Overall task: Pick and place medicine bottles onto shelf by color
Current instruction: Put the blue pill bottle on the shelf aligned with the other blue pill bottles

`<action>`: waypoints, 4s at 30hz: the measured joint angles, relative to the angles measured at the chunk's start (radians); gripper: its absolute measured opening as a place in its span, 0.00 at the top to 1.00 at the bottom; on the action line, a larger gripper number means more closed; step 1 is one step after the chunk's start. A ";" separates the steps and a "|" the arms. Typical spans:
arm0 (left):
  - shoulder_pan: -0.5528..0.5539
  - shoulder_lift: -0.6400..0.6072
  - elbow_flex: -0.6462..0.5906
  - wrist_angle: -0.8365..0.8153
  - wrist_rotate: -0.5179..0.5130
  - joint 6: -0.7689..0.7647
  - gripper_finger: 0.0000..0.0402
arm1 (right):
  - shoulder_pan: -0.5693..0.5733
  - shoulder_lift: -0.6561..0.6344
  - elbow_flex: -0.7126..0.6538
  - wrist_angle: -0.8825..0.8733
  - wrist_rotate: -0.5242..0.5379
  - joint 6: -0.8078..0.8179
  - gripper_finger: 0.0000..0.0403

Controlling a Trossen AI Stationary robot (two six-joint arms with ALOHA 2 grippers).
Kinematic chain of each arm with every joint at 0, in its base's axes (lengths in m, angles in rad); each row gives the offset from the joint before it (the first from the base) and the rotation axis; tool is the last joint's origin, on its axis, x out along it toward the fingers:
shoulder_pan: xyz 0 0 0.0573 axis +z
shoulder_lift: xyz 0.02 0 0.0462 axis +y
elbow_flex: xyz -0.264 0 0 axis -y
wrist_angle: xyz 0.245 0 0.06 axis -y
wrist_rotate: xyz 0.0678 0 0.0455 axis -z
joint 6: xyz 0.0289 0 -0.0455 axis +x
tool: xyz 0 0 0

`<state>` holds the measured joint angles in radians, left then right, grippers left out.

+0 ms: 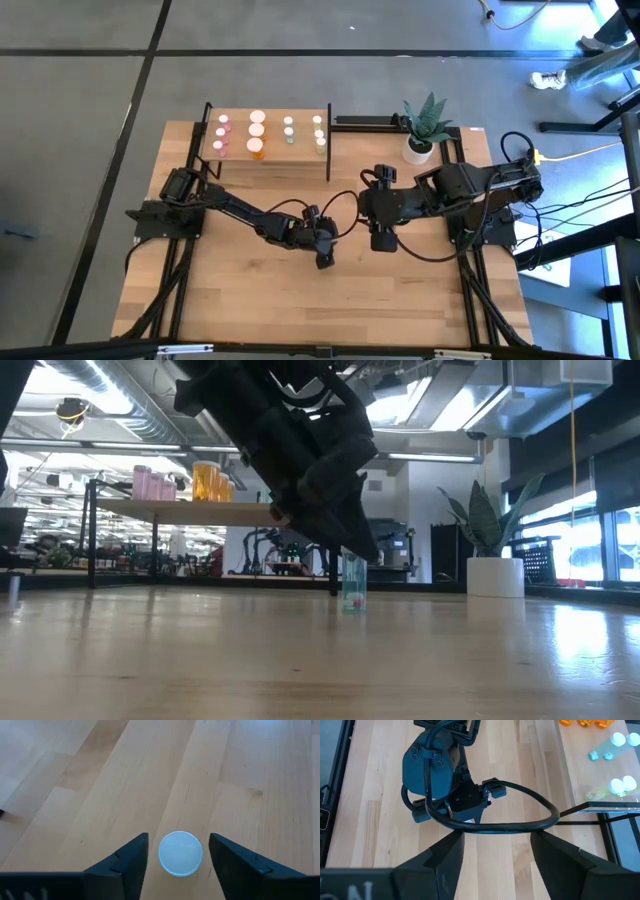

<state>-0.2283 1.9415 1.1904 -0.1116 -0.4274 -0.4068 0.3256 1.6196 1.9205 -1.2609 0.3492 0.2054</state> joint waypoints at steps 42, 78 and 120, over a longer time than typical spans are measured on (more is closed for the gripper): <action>0.027 -0.442 0.000 -0.343 -0.054 -0.059 0.75 | 0.000 0.001 -0.001 0.001 0.035 0.000 0.43; 0.479 -0.612 0.000 -0.546 -0.108 -0.129 0.75 | 0.000 0.001 0.000 0.091 0.183 -0.001 0.43; 0.452 -0.465 0.073 -0.637 -0.163 -0.142 0.75 | -0.034 0.002 -0.063 0.160 0.209 -0.001 0.43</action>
<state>0.2241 1.4763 1.2636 -0.7488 -0.5905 -0.5487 0.2916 1.6215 1.8580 -1.1005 0.5580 0.2041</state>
